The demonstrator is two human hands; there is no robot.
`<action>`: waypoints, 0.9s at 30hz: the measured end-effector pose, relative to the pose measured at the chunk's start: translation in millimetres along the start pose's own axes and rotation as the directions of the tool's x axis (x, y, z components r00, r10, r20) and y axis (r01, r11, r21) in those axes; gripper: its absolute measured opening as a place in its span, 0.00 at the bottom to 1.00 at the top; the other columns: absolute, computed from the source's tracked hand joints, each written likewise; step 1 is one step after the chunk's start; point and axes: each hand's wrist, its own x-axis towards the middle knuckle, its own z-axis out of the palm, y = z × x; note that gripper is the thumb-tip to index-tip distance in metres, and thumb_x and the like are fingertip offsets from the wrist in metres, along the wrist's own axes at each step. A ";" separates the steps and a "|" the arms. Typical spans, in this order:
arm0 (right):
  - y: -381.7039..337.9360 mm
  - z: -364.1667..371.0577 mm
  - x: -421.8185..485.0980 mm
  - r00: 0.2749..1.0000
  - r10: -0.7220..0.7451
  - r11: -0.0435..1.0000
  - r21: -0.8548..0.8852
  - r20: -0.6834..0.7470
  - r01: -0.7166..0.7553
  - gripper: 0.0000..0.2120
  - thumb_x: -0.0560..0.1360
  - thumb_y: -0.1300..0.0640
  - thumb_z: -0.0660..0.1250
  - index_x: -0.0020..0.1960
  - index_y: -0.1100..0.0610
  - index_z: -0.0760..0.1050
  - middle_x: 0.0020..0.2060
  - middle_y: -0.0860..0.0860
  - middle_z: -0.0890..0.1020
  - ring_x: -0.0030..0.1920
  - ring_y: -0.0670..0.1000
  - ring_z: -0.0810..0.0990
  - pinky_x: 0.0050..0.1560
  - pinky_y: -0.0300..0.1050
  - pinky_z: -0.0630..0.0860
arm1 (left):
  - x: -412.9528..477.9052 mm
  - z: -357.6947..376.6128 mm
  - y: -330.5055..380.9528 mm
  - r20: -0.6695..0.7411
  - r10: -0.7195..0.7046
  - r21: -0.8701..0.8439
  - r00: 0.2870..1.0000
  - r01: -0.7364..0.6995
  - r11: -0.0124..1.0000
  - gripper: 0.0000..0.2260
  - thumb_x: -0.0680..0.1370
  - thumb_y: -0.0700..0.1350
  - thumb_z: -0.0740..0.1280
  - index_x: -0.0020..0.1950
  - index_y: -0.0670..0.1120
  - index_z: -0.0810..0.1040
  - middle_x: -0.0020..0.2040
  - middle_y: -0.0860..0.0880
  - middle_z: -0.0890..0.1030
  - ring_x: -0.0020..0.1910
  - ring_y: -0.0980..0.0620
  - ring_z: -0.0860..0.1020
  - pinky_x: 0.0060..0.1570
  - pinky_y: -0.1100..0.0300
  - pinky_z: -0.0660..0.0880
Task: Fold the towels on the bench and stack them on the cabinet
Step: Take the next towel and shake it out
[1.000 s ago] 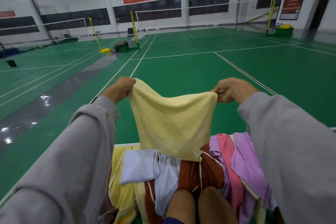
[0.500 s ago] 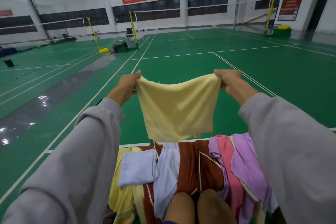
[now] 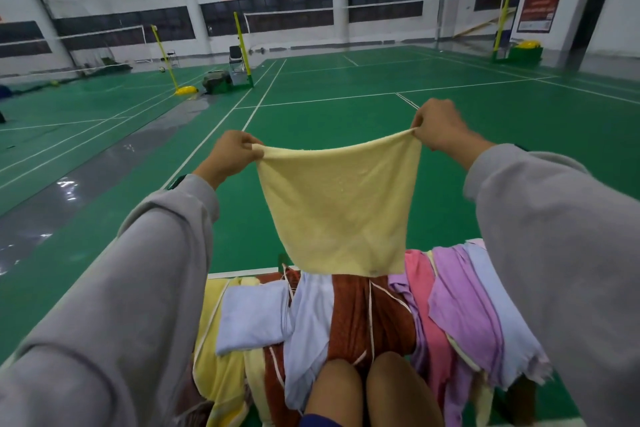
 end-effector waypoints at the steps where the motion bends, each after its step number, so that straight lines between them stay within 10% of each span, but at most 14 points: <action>1: -0.2 -0.1 -0.3 1.000 -0.009 1.000 -0.022 0.003 0.010 0.10 0.75 0.68 0.68 0.48 0.59 0.86 0.41 0.57 0.84 0.39 0.59 0.83 0.47 0.56 0.85 | -0.9 0.1 0.4 0.001 0.054 0.104 0.999 -0.054 0.993 0.07 0.75 0.39 0.74 0.53 0.41 0.86 0.45 0.44 0.84 0.45 0.47 0.80 0.49 0.54 0.78; 9: -2.2 2.3 -14.9 0.989 -0.127 0.939 -0.312 0.074 0.144 0.09 0.74 0.72 0.61 0.48 0.63 0.79 0.43 0.60 0.79 0.42 0.61 0.78 0.46 0.54 0.80 | -3.9 1.7 3.4 -0.056 0.183 0.448 0.982 -0.139 0.883 0.04 0.76 0.46 0.75 0.45 0.48 0.83 0.43 0.44 0.84 0.44 0.42 0.81 0.48 0.46 0.80; 21: 1.1 16.8 -21.3 0.967 -0.206 0.850 -0.462 0.150 0.253 0.08 0.77 0.72 0.59 0.46 0.60 0.71 0.44 0.59 0.74 0.42 0.60 0.74 0.43 0.51 0.72 | -3.7 9.8 5.2 -0.022 0.213 0.460 0.977 -0.179 0.870 0.13 0.73 0.38 0.76 0.39 0.47 0.72 0.39 0.45 0.78 0.41 0.42 0.76 0.38 0.52 0.71; 27: 6.1 31.2 -11.6 0.971 -0.195 0.852 -0.466 0.142 0.239 0.09 0.77 0.72 0.59 0.45 0.60 0.72 0.38 0.56 0.71 0.41 0.60 0.74 0.42 0.50 0.71 | 3.9 16.8 -5.5 0.012 0.223 0.440 0.975 -0.206 0.874 0.05 0.75 0.37 0.73 0.49 0.43 0.84 0.45 0.43 0.84 0.48 0.41 0.80 0.49 0.50 0.76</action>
